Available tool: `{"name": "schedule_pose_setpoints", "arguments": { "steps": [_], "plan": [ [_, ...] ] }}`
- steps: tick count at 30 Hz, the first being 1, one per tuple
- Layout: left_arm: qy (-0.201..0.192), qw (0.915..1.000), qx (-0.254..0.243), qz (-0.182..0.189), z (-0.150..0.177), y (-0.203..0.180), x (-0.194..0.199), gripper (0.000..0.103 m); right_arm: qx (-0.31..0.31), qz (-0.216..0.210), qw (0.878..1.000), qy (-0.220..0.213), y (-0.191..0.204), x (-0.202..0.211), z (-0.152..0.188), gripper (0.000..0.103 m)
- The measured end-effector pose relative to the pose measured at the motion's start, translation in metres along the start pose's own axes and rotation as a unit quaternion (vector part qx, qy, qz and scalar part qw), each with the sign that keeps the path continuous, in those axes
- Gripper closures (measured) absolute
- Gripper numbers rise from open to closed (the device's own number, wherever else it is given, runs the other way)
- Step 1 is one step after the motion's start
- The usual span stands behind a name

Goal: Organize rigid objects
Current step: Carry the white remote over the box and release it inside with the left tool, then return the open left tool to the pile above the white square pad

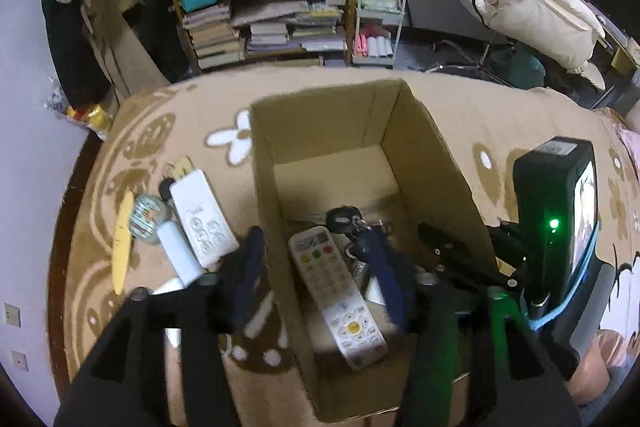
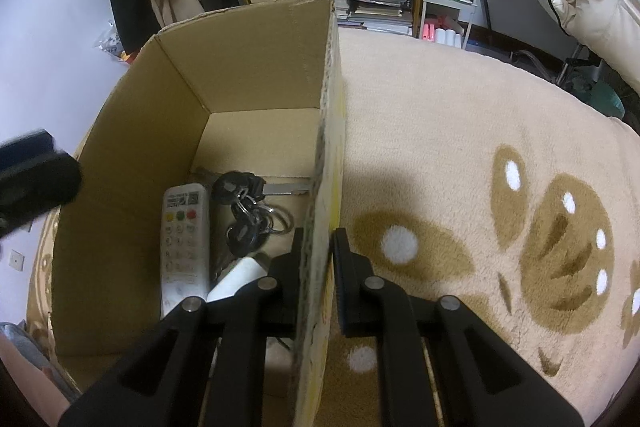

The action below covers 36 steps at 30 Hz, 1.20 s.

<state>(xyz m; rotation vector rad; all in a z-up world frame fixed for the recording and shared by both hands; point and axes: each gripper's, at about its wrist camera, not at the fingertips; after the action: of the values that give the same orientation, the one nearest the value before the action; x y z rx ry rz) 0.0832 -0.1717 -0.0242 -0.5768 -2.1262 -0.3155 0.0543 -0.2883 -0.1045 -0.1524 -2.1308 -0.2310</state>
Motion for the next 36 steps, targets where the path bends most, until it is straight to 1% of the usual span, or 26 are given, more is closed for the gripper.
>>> {"name": "schedule_pose_setpoints", "arguments": {
  "steps": [1,3,4,5,6,7,10,12,16,19,21,23,27,30,32,35,36],
  "plan": [
    [-0.009,0.9999,-0.001,-0.007,-0.001,0.003,0.006,0.043,0.001,0.000,1.000,0.000,0.000,0.000,0.000,0.090],
    [-0.014,0.9996,0.000,-0.024,-0.002,0.007,0.012,0.030,0.002,0.001,1.000,0.000,0.000,-0.001,-0.001,0.090],
    [-0.018,0.9993,0.003,-0.033,-0.003,0.011,0.016,0.018,0.002,0.001,1.000,0.000,0.000,-0.001,-0.001,0.090],
    [-0.024,0.9989,0.005,-0.039,-0.002,0.015,0.021,0.008,0.002,0.001,1.000,0.000,0.000,-0.001,-0.001,0.090],
    [-0.031,0.9985,0.005,-0.045,-0.002,0.020,0.026,0.005,0.003,0.001,1.000,0.000,0.000,-0.001,-0.001,0.090],
    [-0.035,0.9982,0.003,-0.050,-0.002,0.024,0.028,0.004,0.002,0.001,1.000,0.000,0.000,-0.001,-0.001,0.090],
    [-0.048,0.9953,-0.004,-0.084,0.001,0.041,0.035,0.003,0.002,0.001,1.000,0.000,0.000,-0.001,-0.001,0.090],
    [-0.049,0.9942,0.005,-0.095,0.004,0.055,0.035,0.003,0.003,0.002,1.000,-0.001,0.000,-0.001,-0.001,0.090],
    [-0.027,0.9950,0.046,-0.084,0.014,0.086,0.026,0.003,0.001,0.001,1.000,-0.001,0.000,-0.001,-0.001,0.090],
    [-0.022,0.9941,0.074,-0.076,0.025,0.106,0.019,0.003,0.000,0.000,1.000,-0.001,-0.001,0.000,-0.001,0.090],
    [-0.014,0.9933,0.084,-0.078,0.031,0.117,0.011,0.003,0.001,0.001,1.000,-0.001,-0.001,0.000,-0.001,0.090],
    [0.003,0.9926,0.093,-0.077,0.037,0.126,0.002,0.003,0.001,0.001,1.000,-0.001,-0.001,0.000,-0.001,0.090],
    [0.028,0.9887,0.122,-0.081,0.051,0.145,-0.016,0.003,0.001,0.001,1.000,-0.001,-0.001,0.000,-0.001,0.090],
    [0.046,0.9854,0.147,-0.072,0.061,0.159,-0.033,0.003,0.001,0.001,1.000,-0.001,-0.001,-0.001,-0.001,0.090],
    [0.061,0.9815,0.168,-0.069,0.071,0.168,-0.045,0.003,0.002,0.001,1.000,-0.002,-0.003,0.001,-0.001,0.090],
    [0.072,0.9782,0.178,-0.079,0.080,0.175,-0.055,0.003,0.001,0.001,1.000,-0.002,-0.003,0.001,-0.001,0.090],
    [0.077,0.9791,0.171,-0.078,0.082,0.175,-0.059,0.003,0.002,0.001,1.000,-0.002,-0.003,0.001,-0.001,0.090]
  ]
}}
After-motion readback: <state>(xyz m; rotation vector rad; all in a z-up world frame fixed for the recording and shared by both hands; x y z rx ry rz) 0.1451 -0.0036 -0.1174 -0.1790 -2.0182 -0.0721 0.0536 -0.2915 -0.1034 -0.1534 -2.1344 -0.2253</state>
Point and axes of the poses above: each gripper's, at about its wrist camera, not at the fingertips, and x roughly against the way its jaws point, y to its left, z to its underside, and after that the axes turned 4 degrees about -y, right-handed
